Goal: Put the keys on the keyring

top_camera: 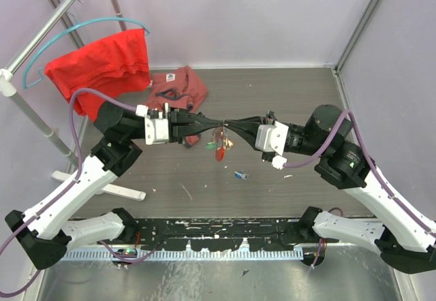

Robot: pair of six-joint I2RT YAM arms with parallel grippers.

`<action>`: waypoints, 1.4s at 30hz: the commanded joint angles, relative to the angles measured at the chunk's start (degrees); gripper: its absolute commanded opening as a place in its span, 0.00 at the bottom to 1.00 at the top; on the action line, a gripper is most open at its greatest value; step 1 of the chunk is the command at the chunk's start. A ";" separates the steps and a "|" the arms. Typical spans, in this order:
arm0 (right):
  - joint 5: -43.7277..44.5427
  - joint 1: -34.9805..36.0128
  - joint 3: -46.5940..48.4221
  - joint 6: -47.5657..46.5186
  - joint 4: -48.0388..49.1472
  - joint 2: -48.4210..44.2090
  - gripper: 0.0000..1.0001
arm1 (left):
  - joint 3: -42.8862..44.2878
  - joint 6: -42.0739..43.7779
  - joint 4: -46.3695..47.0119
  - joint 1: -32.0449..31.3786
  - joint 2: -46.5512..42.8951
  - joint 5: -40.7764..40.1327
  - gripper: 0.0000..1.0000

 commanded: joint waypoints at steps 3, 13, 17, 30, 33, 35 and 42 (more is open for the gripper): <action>0.89 0.10 -2.59 3.39 9.58 -3.33 0.01 | 0.13 -0.55 1.75 -0.81 -2.61 -1.14 0.11; 7.85 0.14 -4.63 13.98 17.19 -2.38 0.01 | -2.22 -4.32 3.15 -0.81 -6.40 -11.68 0.23; 8.48 0.14 -5.44 15.13 17.87 -1.99 0.01 | -3.08 -5.86 3.16 -0.77 -7.10 -15.21 0.36; 13.82 0.14 -6.14 20.50 25.36 0.00 0.01 | -2.86 -11.95 4.47 -0.84 -2.84 -16.26 0.47; 13.98 0.14 -6.42 20.42 25.80 -0.03 0.01 | -2.53 -12.64 4.43 -1.09 -1.78 -16.49 0.47; 14.05 0.12 -6.62 20.46 26.35 -0.14 0.01 | -2.51 -12.70 4.40 -1.24 -1.31 -16.68 0.47; 9.43 0.15 -7.13 17.47 24.20 -1.44 0.01 | -2.66 -11.94 4.86 -1.22 -1.76 -17.58 0.47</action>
